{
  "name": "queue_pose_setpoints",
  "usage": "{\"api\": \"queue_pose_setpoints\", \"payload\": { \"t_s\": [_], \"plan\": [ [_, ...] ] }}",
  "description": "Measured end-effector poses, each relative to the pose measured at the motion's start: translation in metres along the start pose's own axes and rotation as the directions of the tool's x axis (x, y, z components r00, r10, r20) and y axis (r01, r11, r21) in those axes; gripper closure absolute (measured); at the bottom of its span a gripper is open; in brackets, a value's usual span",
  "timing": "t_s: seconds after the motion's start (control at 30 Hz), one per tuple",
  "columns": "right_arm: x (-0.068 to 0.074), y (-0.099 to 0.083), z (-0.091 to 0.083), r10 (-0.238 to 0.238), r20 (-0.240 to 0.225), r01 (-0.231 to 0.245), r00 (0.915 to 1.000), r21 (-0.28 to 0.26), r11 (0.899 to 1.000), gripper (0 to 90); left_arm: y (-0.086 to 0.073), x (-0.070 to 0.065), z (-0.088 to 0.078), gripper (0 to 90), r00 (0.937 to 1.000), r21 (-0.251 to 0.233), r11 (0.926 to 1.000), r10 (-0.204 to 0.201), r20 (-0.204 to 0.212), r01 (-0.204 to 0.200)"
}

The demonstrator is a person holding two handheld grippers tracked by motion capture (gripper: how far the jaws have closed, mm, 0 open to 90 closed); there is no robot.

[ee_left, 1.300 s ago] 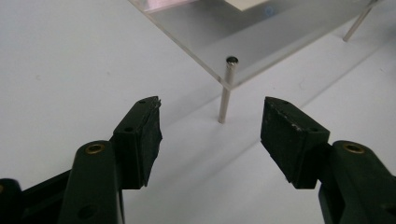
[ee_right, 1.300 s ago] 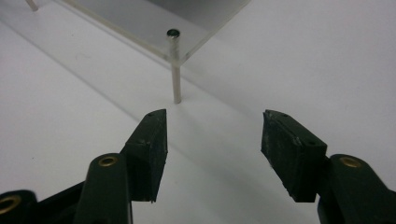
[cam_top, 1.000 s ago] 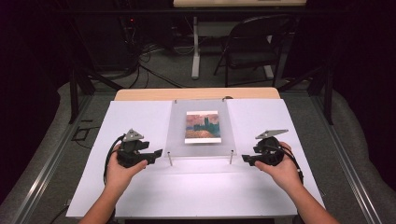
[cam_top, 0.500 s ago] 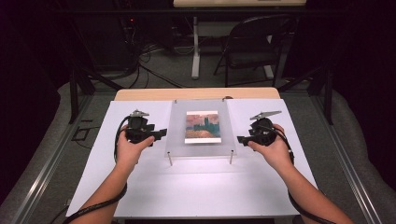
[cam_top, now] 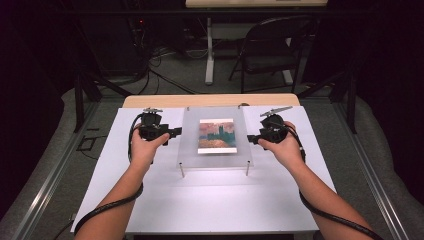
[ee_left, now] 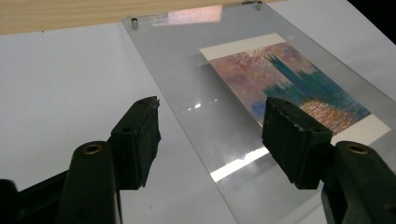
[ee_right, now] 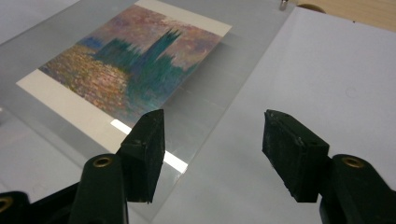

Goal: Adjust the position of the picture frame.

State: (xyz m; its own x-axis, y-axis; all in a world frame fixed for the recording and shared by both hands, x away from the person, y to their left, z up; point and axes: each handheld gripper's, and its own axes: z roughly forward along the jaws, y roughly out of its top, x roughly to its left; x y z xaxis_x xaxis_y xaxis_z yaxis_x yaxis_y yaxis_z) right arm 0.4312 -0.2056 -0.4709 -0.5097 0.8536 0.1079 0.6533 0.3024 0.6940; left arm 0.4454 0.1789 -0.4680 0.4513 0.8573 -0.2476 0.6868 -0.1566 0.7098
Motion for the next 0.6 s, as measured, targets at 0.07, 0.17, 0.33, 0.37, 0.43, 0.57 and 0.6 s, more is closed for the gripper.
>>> {"api": "queue_pose_setpoints", "payload": {
  "t_s": [0.07, 0.17, 0.33, 0.37, 0.43, 0.57, 0.6],
  "plan": [
    [-0.001, 0.007, 0.003, 0.002, 0.002, -0.002, 1.0, -0.006, 1.0, 39.1, 0.005, 0.0, 0.004, 36.6, 0.9999, 0.0, 1.0, 0.006, -0.008, -0.006],
    [-0.003, 0.013, 0.006, 0.0, 0.002, 0.0, 1.0, -0.016, 1.0, 39.1, 0.009, 0.001, 0.008, 36.6, 0.9999, -0.003, 0.9999, 0.01, -0.011, -0.01],
    [-0.006, 0.018, 0.012, 0.018, -0.001, -0.018, 0.9998, -0.019, 1.0, 39.1, 0.014, 0.001, 0.013, 36.4, 0.9996, -0.004, 0.9999, 0.016, -0.021, -0.016],
    [-0.008, 0.019, 0.014, 0.027, -0.004, -0.027, 0.9996, -0.022, 0.999, 39.1, 0.016, 0.002, 0.016, 36.3, 0.9995, -0.001, 0.9998, 0.018, -0.026, -0.018],
    [-0.009, 0.02, 0.016, 0.034, -0.005, -0.034, 0.9994, -0.025, 0.999, 39.0, 0.017, 0.002, 0.017, 36.2, 0.9995, 0.0, 0.9999, 0.017, -0.027, -0.017],
    [-0.013, 0.021, 0.023, 0.046, -0.004, -0.046, 0.9989, -0.034, 0.998, 38.9, 0.017, 0.005, 0.024, 35.6, 0.9996, 0.003, 1.0, 0.005, -0.028, -0.005],
    [-0.014, 0.021, 0.025, 0.049, -0.004, -0.049, 0.9988, -0.033, 0.998, 38.8, 0.017, 0.005, 0.027, 35.6, 0.9995, 0.009, 0.9999, 0.006, -0.031, -0.006]
  ]
}}
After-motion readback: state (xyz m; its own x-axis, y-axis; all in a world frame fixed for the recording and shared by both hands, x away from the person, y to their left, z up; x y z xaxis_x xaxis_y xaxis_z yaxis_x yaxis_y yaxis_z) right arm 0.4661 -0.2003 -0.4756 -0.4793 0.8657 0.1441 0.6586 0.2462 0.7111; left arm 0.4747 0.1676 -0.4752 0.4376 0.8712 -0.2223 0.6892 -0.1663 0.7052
